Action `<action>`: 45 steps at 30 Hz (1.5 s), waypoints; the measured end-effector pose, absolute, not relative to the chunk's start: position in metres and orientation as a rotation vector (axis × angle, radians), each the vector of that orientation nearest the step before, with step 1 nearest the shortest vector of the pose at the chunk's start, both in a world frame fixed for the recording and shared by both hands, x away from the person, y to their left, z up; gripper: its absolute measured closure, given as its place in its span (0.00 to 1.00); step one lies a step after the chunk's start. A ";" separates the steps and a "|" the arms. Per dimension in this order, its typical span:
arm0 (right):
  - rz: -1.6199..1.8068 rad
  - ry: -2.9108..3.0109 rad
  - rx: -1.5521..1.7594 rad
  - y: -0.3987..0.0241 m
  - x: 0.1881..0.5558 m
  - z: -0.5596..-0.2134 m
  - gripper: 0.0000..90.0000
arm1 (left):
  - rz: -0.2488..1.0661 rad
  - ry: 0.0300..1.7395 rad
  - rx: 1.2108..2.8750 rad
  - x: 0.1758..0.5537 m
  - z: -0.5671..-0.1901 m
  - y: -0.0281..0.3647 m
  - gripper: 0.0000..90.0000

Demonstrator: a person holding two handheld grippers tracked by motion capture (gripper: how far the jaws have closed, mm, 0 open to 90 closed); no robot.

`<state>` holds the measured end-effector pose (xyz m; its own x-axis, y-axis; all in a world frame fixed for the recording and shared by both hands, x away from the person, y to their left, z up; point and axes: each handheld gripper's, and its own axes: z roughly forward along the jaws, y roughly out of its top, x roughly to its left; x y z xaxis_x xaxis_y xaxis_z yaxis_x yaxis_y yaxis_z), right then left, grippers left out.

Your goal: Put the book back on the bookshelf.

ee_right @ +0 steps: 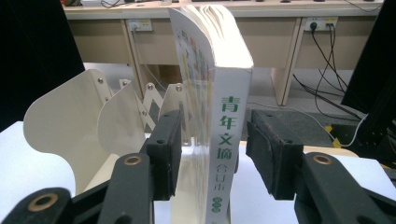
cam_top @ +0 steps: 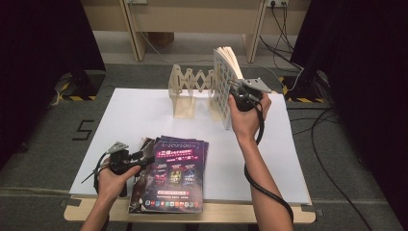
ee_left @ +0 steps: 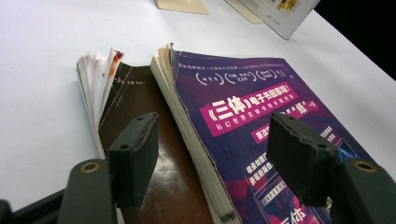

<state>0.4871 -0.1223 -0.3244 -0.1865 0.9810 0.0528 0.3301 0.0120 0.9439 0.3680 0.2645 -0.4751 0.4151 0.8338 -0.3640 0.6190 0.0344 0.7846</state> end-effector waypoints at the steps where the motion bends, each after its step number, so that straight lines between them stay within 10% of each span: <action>1: 1.192 1.596 1.376 -0.123 0.486 -0.325 0.61 | 0.268 1.290 1.671 0.368 -0.475 0.265 0.37; 45: 1.218 1.689 1.399 -0.134 0.443 -0.353 0.61 | 0.256 1.296 1.691 0.367 -0.477 0.260 0.38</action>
